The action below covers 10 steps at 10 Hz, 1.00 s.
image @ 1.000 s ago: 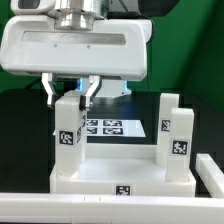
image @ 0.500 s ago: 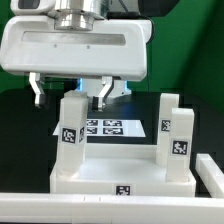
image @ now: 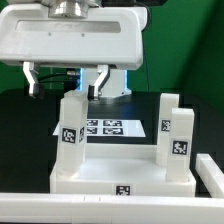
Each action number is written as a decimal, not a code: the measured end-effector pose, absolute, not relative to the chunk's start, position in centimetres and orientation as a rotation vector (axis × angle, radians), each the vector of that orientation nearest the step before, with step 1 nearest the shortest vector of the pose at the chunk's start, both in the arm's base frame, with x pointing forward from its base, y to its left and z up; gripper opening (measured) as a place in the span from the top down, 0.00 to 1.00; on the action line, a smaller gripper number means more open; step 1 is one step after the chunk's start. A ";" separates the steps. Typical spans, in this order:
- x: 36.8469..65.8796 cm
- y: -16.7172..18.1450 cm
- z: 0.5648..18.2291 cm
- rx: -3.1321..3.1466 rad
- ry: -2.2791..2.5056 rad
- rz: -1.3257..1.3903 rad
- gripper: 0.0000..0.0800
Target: Assemble desk
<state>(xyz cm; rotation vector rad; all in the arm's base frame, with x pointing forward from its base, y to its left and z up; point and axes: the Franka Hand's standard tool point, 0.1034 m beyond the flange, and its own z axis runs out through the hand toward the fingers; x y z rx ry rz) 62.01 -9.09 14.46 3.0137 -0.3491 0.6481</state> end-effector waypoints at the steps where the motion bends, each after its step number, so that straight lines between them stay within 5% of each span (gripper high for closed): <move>1: 62.0 -9.1 14.5 3.014 -0.349 0.648 0.19; 10: 61.2 -8.5 12.5 3.197 -0.366 0.045 0.19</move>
Offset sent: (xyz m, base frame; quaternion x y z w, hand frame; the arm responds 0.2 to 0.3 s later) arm -0.0002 -0.0068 -0.0045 -0.0038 -0.0028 -0.0034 1.0000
